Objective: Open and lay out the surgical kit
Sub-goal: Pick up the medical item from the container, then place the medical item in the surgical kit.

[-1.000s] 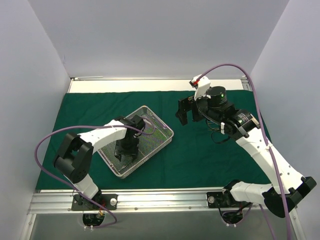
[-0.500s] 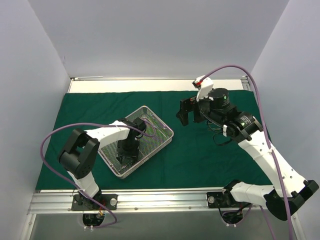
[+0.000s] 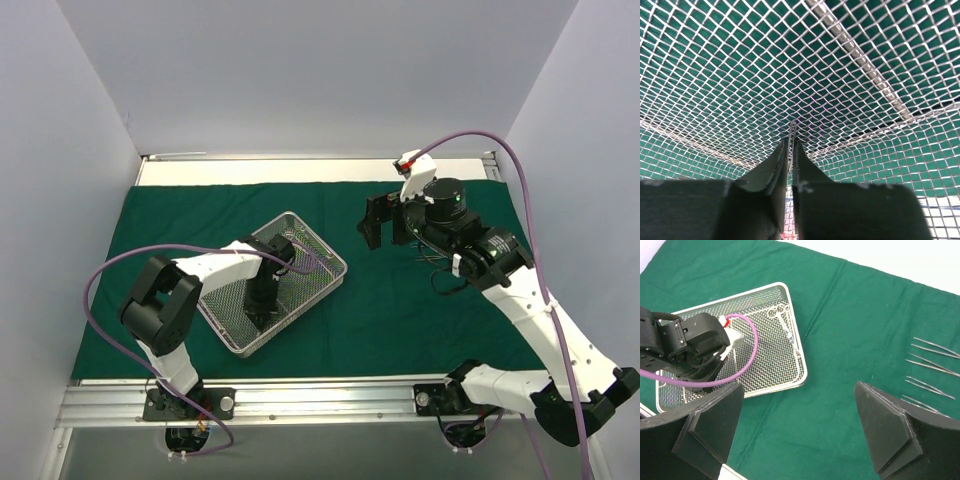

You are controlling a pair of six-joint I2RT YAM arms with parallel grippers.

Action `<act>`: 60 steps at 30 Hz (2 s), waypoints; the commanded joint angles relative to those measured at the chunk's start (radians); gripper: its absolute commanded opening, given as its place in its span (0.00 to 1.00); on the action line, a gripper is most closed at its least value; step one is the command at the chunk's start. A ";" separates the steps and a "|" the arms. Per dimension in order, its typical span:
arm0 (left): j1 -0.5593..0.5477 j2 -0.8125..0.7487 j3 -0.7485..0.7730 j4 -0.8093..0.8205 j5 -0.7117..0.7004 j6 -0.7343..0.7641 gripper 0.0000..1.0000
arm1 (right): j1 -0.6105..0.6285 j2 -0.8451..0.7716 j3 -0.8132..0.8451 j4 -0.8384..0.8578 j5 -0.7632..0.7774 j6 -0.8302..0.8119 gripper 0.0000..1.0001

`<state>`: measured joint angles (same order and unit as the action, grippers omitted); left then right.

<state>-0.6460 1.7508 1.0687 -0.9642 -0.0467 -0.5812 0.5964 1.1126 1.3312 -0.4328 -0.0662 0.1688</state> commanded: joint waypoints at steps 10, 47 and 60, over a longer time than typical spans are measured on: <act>0.052 -0.074 0.200 -0.097 -0.070 0.087 0.02 | -0.020 0.176 0.100 -0.089 0.077 0.089 1.00; 0.243 -0.099 0.508 0.731 1.039 -0.115 0.02 | -0.190 0.349 0.088 0.218 -0.972 -0.052 0.33; 0.241 -0.120 0.459 0.815 1.064 -0.175 0.02 | -0.188 0.369 0.074 0.298 -0.998 0.006 0.29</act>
<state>-0.4076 1.6543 1.5238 -0.2302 0.9840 -0.7395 0.4068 1.4734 1.3991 -0.1768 -1.0229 0.1646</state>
